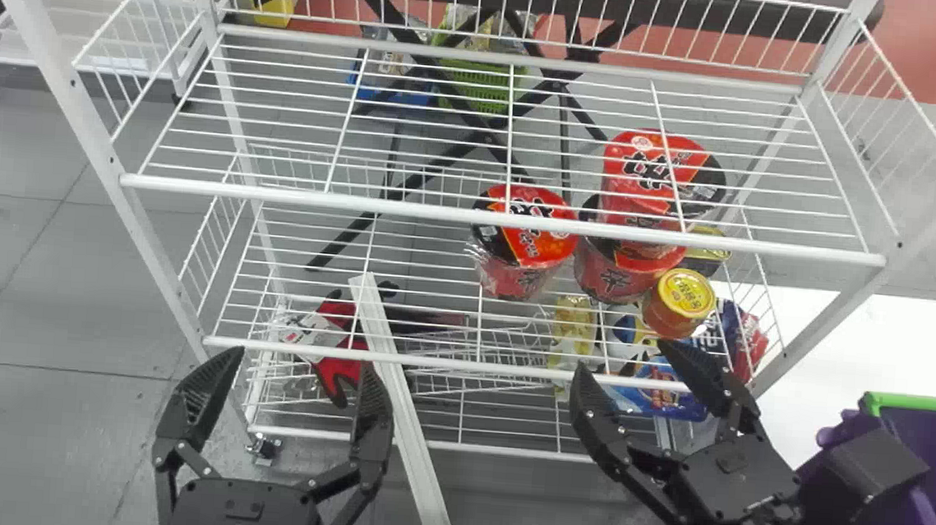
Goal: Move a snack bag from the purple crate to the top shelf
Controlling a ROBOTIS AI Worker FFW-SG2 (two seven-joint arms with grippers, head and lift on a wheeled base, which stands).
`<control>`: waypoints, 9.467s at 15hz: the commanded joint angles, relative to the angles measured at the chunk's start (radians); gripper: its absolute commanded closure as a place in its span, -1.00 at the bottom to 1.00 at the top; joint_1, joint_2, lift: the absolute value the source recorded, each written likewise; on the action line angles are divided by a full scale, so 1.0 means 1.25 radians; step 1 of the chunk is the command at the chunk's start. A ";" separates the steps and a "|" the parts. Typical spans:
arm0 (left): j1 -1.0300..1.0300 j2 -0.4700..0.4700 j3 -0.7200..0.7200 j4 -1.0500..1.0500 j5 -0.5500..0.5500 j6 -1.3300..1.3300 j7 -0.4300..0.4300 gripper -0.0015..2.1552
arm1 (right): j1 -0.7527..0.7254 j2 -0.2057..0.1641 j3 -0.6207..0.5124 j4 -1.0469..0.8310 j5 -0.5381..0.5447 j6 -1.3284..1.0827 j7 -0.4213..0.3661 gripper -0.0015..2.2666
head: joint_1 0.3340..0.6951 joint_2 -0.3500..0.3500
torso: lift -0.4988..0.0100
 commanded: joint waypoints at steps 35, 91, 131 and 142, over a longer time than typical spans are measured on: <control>-0.055 0.001 -0.005 0.071 0.018 0.004 0.004 -0.94 | -0.393 -0.146 -0.826 0.161 0.133 0.861 0.654 -0.84 | 1.00 -1.00 | -0.82; -0.124 0.002 0.017 0.141 0.077 -0.032 0.009 -0.94 | -0.421 -0.340 -0.481 0.887 0.677 0.410 0.702 -0.93 | 1.00 -1.00 | -0.82; -0.164 0.006 0.030 0.224 0.119 -0.118 -0.004 -0.94 | -0.518 -0.297 -0.456 1.097 0.532 0.287 0.335 -0.81 | 1.00 -1.00 | -0.82; -0.159 0.009 0.031 0.224 0.119 -0.126 -0.002 -0.94 | -0.536 -0.315 -0.429 1.124 0.490 0.397 0.298 0.28 | 1.00 -1.00 | -0.82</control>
